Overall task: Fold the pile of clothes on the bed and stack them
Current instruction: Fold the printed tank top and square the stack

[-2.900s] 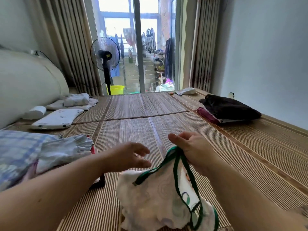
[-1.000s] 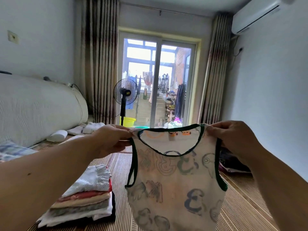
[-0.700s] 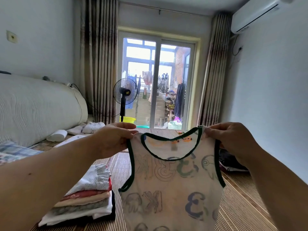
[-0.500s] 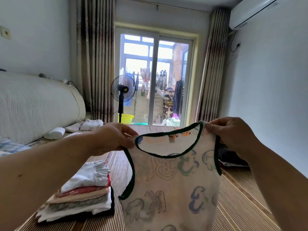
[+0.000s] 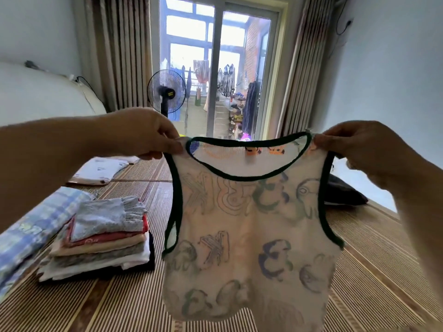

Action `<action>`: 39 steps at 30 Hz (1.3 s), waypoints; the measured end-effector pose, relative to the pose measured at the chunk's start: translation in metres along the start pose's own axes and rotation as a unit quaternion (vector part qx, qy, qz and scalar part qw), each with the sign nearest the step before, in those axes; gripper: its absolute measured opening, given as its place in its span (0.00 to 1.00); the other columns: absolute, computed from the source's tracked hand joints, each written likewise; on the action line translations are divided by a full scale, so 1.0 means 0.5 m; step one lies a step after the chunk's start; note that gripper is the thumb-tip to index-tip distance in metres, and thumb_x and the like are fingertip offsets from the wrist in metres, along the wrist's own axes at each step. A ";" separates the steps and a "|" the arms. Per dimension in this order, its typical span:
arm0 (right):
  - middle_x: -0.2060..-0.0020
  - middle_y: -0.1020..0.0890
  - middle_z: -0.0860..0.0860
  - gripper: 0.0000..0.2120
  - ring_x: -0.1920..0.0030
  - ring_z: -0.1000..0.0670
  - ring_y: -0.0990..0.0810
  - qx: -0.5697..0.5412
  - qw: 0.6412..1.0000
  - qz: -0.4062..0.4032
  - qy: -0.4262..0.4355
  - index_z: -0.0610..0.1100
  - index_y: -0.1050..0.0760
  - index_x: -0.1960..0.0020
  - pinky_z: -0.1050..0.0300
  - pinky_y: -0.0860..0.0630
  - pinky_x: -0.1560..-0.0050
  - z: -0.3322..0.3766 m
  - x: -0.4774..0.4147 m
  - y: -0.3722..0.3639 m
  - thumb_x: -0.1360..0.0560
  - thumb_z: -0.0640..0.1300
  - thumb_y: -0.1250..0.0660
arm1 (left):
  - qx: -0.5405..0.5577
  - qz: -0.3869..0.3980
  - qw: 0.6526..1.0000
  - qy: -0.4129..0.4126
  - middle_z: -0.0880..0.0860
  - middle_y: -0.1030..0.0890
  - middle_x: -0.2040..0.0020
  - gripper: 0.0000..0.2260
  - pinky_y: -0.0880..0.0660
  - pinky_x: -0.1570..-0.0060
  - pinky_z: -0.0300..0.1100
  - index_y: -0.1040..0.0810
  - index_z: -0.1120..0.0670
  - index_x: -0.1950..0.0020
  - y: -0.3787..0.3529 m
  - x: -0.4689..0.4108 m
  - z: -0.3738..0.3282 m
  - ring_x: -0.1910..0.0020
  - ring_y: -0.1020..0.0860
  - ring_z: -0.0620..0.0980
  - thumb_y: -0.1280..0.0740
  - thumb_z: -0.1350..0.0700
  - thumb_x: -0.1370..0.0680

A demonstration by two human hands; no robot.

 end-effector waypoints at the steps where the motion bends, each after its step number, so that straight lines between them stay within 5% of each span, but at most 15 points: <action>1: 0.79 0.24 0.57 0.07 0.78 0.62 0.29 0.012 1.000 -0.003 -0.007 0.43 0.20 0.64 0.72 0.36 0.79 -0.022 -0.009 -0.008 0.31 0.45 0.25 | 0.028 0.001 0.999 0.018 0.48 0.21 0.73 0.07 0.32 0.76 0.33 0.19 0.46 0.63 -0.014 -0.016 0.015 0.77 0.26 0.40 0.29 0.45 0.28; 7: 0.76 0.20 0.56 0.08 0.74 0.57 0.23 0.078 0.992 -0.019 -0.102 0.46 0.19 0.66 0.65 0.30 0.74 -0.235 -0.082 -0.106 0.33 0.48 0.22 | 0.271 0.046 0.941 0.198 0.50 0.20 0.72 0.06 0.31 0.81 0.33 0.24 0.56 0.57 -0.217 -0.116 0.118 0.75 0.22 0.42 0.32 0.55 0.22; 11: 0.67 0.16 0.48 0.08 0.66 0.50 0.17 0.074 0.985 -0.012 -0.157 0.41 0.18 0.57 0.54 0.22 0.63 -0.382 -0.117 -0.192 0.28 0.45 0.26 | 0.293 -0.009 0.924 0.246 0.57 0.17 0.61 0.06 0.22 0.68 0.41 0.22 0.58 0.51 -0.349 -0.179 0.180 0.62 0.18 0.50 0.32 0.55 0.22; 14: 0.59 0.16 0.48 0.07 0.54 0.46 0.18 0.120 0.983 -0.028 -0.138 0.44 0.18 0.57 0.51 0.23 0.48 -0.470 -0.123 -0.241 0.26 0.48 0.28 | 0.218 -0.058 0.953 0.204 0.58 0.19 0.59 0.08 0.21 0.53 0.53 0.22 0.57 0.56 -0.424 -0.222 0.209 0.57 0.20 0.56 0.31 0.52 0.23; 17: 0.58 0.16 0.49 0.10 0.54 0.48 0.20 0.149 0.981 -0.006 -0.123 0.45 0.18 0.55 0.56 0.28 0.53 -0.541 -0.098 -0.289 0.26 0.52 0.30 | 0.114 -0.047 0.980 0.158 0.51 0.21 0.63 0.09 0.25 0.64 0.46 0.23 0.52 0.59 -0.497 -0.232 0.228 0.63 0.23 0.51 0.31 0.48 0.23; 19: 0.59 0.16 0.50 0.11 0.56 0.48 0.20 0.175 0.977 0.027 -0.119 0.45 0.18 0.55 0.56 0.28 0.56 -0.574 -0.060 -0.310 0.26 0.53 0.30 | 0.050 -0.006 0.991 0.126 0.48 0.22 0.61 0.09 0.33 0.69 0.41 0.24 0.50 0.58 -0.547 -0.218 0.241 0.64 0.25 0.46 0.33 0.46 0.23; 24: 0.63 0.18 0.55 0.09 0.61 0.54 0.20 0.220 0.954 0.153 -0.138 0.49 0.18 0.59 0.58 0.26 0.62 -0.623 0.069 -0.325 0.28 0.55 0.29 | -0.073 0.141 0.987 0.002 0.45 0.23 0.61 0.06 0.24 0.61 0.43 0.28 0.44 0.58 -0.660 -0.121 0.268 0.62 0.23 0.47 0.33 0.48 0.23; 26: 0.63 0.19 0.59 0.03 0.61 0.57 0.21 0.265 0.915 0.258 -0.163 0.53 0.20 0.60 0.64 0.27 0.63 -0.635 0.115 -0.332 0.27 0.50 0.29 | -0.127 0.236 0.962 -0.047 0.41 0.25 0.61 0.06 0.26 0.62 0.34 0.29 0.41 0.57 -0.701 -0.064 0.276 0.63 0.25 0.38 0.34 0.43 0.24; 28: 0.55 0.20 0.60 0.11 0.59 0.61 0.24 0.309 0.870 0.327 -0.202 0.55 0.19 0.52 0.68 0.31 0.62 -0.648 0.149 -0.335 0.25 0.40 0.34 | -0.145 0.295 0.943 -0.046 0.36 0.25 0.58 0.07 0.29 0.61 0.31 0.27 0.37 0.54 -0.724 -0.024 0.291 0.60 0.27 0.34 0.37 0.36 0.26; 31: 0.41 0.20 0.52 0.18 0.52 0.56 0.22 0.335 0.880 0.279 -0.187 0.52 0.23 0.38 0.68 0.30 0.58 -0.635 0.153 -0.362 0.23 0.38 0.40 | -0.141 0.212 0.966 -0.053 0.37 0.23 0.50 0.14 0.31 0.57 0.32 0.26 0.35 0.47 -0.722 -0.033 0.285 0.54 0.27 0.34 0.41 0.32 0.27; 33: 0.33 0.25 0.51 0.19 0.38 0.51 0.25 0.288 0.910 0.249 -0.164 0.53 0.30 0.30 0.56 0.28 0.41 -0.626 0.153 -0.412 0.20 0.45 0.42 | -0.128 0.164 0.978 -0.030 0.42 0.25 0.35 0.20 0.30 0.43 0.37 0.29 0.40 0.34 -0.728 -0.060 0.280 0.40 0.27 0.41 0.39 0.37 0.24; 35: 0.24 0.40 0.52 0.24 0.25 0.49 0.41 0.258 0.906 0.292 -0.166 0.59 0.44 0.24 0.39 0.49 0.26 -0.635 0.174 -0.481 0.19 0.56 0.46 | -0.135 0.224 0.965 0.025 0.45 0.38 0.24 0.27 0.39 0.30 0.44 0.40 0.44 0.24 -0.758 -0.081 0.283 0.27 0.38 0.45 0.40 0.39 0.22; 36: 0.22 0.48 0.53 0.26 0.23 0.48 0.51 0.272 0.888 0.331 -0.167 0.62 0.51 0.24 0.35 0.60 0.27 -0.647 0.192 -0.514 0.20 0.61 0.49 | -0.154 0.263 0.952 0.038 0.45 0.43 0.22 0.29 0.42 0.28 0.46 0.43 0.44 0.23 -0.776 -0.089 0.284 0.25 0.42 0.47 0.41 0.39 0.22; 39: 0.23 0.62 0.55 0.30 0.24 0.48 0.66 0.333 0.838 0.406 -0.151 0.67 0.63 0.26 0.34 0.71 0.33 -0.699 0.234 -0.558 0.24 0.69 0.56 | -0.257 0.334 0.906 0.032 0.49 0.34 0.26 0.27 0.34 0.31 0.53 0.34 0.46 0.29 -0.798 -0.094 0.278 0.29 0.34 0.52 0.46 0.33 0.23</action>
Point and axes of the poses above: each hand's wrist, its own x-axis away from the middle knuckle, its own y-axis out of the back of the hand, z = x × y, the point moved 7 cm from there along -x, towards the middle knuckle
